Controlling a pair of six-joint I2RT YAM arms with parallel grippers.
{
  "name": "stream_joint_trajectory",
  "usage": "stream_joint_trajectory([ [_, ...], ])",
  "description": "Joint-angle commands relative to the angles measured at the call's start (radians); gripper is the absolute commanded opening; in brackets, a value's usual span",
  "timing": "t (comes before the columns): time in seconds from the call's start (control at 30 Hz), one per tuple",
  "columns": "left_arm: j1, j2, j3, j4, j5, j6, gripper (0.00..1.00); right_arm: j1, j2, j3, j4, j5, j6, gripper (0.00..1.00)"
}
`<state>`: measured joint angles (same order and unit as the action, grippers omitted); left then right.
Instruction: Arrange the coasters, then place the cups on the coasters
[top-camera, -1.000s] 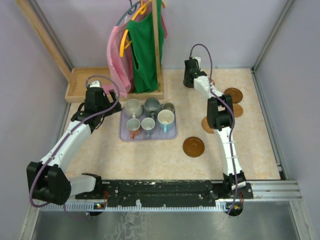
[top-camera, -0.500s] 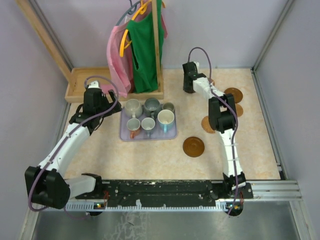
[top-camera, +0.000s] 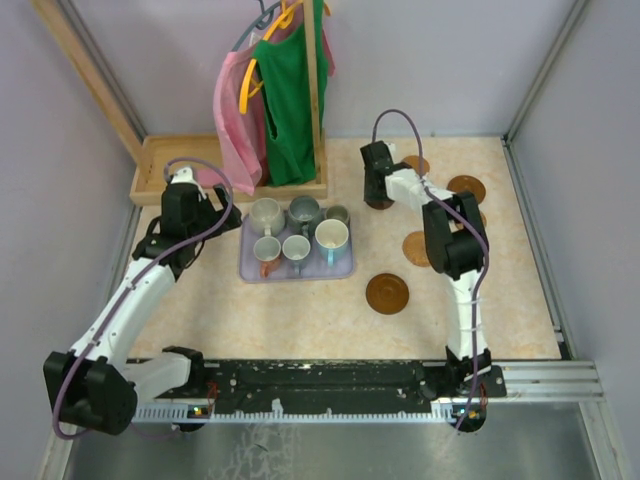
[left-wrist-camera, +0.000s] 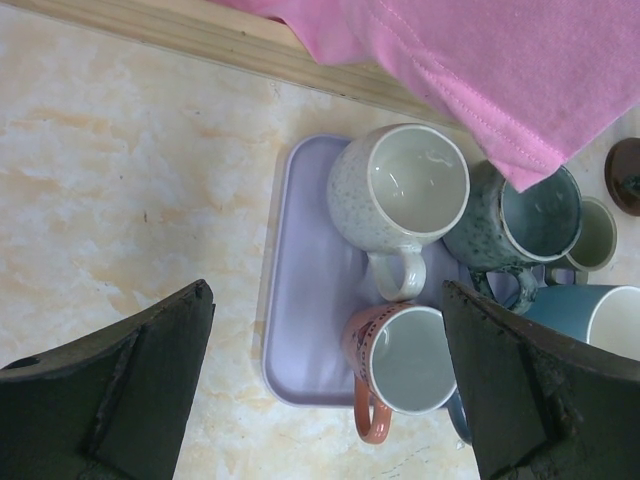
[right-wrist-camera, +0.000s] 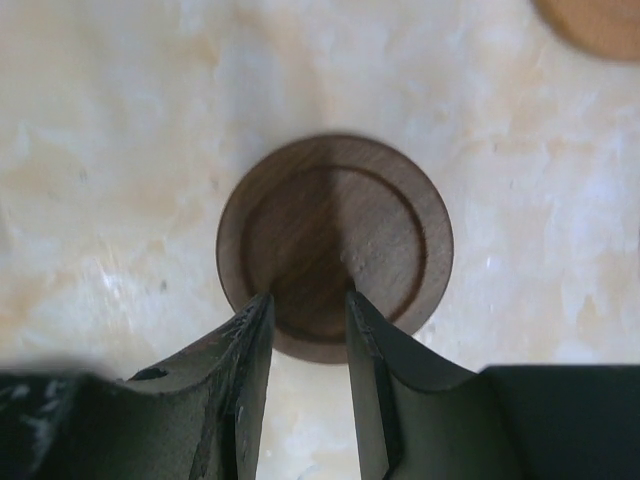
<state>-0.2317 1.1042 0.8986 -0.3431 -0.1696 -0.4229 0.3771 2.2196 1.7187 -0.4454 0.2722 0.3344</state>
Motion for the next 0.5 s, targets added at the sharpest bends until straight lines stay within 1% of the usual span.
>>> stream_joint_trajectory([
  [0.0, -0.004, -0.035, -0.013, -0.007, 0.022, -0.002, 1.0, 0.024, -0.054, -0.109, -0.071, -0.023, 0.016, 0.36],
  [0.1, -0.004, -0.04, -0.015, -0.008, 0.029, -0.004, 1.0, 0.026, -0.072, -0.146, -0.058, -0.023, 0.02, 0.36],
  [0.27, -0.004, -0.044, -0.013, -0.016, 0.035, -0.005, 1.0, 0.026, -0.075, -0.157, -0.039, -0.013, 0.013, 0.36],
  [0.47, -0.004, -0.05, -0.011, -0.019, 0.028, -0.004, 1.0, 0.022, -0.103, -0.097, -0.005, 0.014, -0.01, 0.37],
])
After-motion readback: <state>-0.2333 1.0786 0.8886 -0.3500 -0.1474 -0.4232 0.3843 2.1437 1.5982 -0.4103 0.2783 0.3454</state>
